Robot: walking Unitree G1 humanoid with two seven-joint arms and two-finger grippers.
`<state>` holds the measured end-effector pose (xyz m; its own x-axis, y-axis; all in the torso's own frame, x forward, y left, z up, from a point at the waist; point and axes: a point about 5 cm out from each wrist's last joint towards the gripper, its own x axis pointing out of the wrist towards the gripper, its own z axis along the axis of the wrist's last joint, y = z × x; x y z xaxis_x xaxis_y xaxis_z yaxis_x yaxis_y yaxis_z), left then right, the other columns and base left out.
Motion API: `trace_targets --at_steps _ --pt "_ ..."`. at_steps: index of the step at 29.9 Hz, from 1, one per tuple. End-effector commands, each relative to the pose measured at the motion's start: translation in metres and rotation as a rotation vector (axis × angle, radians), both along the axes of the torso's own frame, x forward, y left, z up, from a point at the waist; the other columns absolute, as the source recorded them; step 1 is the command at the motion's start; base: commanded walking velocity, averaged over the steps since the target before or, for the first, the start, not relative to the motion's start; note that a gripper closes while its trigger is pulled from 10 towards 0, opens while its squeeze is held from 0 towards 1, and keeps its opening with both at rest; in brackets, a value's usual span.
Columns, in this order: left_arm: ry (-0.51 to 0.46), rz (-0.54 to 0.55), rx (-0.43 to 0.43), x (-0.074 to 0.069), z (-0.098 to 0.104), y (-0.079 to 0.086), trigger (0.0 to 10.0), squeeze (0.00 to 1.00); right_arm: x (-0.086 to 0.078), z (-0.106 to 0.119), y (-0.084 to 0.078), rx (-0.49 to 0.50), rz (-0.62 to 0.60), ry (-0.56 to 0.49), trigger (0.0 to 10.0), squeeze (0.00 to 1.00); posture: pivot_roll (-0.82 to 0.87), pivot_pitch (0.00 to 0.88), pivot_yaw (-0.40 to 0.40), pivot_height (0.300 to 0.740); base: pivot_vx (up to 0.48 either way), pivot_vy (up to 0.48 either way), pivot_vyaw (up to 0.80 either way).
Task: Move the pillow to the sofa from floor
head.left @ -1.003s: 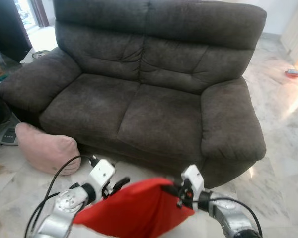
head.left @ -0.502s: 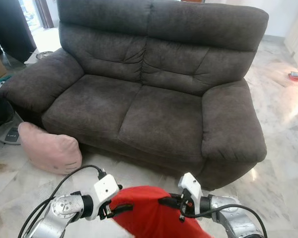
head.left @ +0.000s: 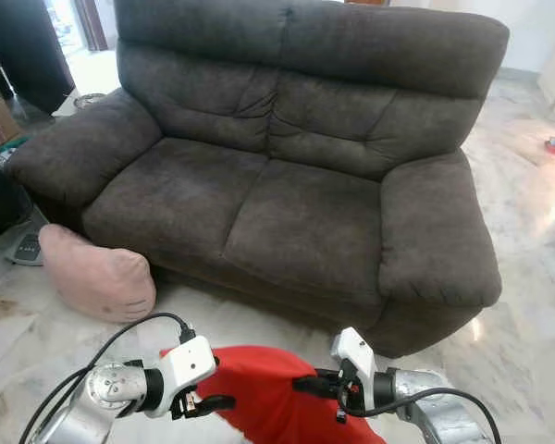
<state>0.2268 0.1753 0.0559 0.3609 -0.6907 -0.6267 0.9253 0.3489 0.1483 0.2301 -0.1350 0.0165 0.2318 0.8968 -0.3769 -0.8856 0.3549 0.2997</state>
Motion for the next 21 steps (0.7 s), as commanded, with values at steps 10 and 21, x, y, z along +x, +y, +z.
trace_targets --at_steps 10,21 --pt "0.049 -0.18 0.12 -0.013 -0.002 0.004 10.0 0.0 0.0 0.03 0.0 0.06 0.143 -0.076 10.0 0.0 0.14 0.046 -0.061 0.74 0.0 0.0 0.0" --pt "0.022 -0.258 0.279 -0.015 -0.025 0.014 10.0 0.0 -0.003 0.046 0.001 0.045 0.208 -0.105 10.0 0.0 0.13 0.052 -0.063 0.74 0.0 0.0 0.0"
